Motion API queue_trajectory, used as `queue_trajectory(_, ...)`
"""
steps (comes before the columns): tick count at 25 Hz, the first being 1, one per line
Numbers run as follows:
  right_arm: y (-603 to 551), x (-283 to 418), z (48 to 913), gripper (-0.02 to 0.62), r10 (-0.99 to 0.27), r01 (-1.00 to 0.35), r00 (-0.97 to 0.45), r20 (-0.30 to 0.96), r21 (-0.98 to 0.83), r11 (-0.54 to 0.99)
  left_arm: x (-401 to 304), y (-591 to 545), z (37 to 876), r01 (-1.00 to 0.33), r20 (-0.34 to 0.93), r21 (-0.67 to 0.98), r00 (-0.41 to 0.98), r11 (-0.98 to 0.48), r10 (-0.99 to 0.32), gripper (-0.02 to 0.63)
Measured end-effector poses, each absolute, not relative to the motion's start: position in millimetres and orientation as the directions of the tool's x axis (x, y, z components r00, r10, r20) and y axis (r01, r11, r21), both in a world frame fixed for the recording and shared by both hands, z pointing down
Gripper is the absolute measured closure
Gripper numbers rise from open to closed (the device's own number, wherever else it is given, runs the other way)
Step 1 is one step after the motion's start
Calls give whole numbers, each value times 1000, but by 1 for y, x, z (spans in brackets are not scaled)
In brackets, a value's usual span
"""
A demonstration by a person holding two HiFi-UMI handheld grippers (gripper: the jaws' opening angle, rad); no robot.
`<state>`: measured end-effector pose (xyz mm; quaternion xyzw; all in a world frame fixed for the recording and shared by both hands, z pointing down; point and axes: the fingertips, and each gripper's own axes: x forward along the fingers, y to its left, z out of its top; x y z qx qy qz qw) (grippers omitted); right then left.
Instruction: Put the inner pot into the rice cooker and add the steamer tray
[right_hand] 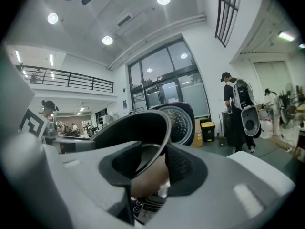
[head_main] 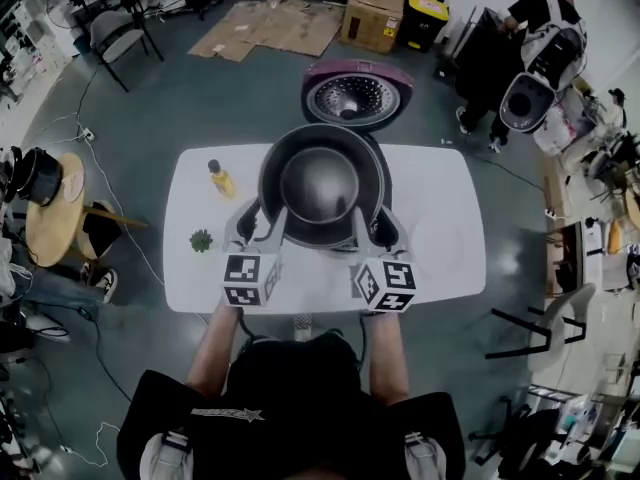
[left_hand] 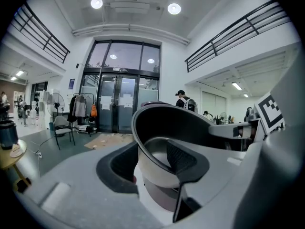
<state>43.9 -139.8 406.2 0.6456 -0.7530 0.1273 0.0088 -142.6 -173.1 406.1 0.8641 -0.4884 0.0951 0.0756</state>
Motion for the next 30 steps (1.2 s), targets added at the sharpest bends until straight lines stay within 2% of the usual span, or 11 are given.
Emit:
queue_trajectory(13, -172, 114, 428, 449, -971, -979, -97, 217, -195, 54, -71, -214, 428, -828, 266, 70, 553, -557, -789, 408)
queue_trajectory(30, -209, 143, 495, 449, -913, -970, -100, 395, -244, 0, -40, -251, 491, -823, 427, 105, 545, -559, -721, 408)
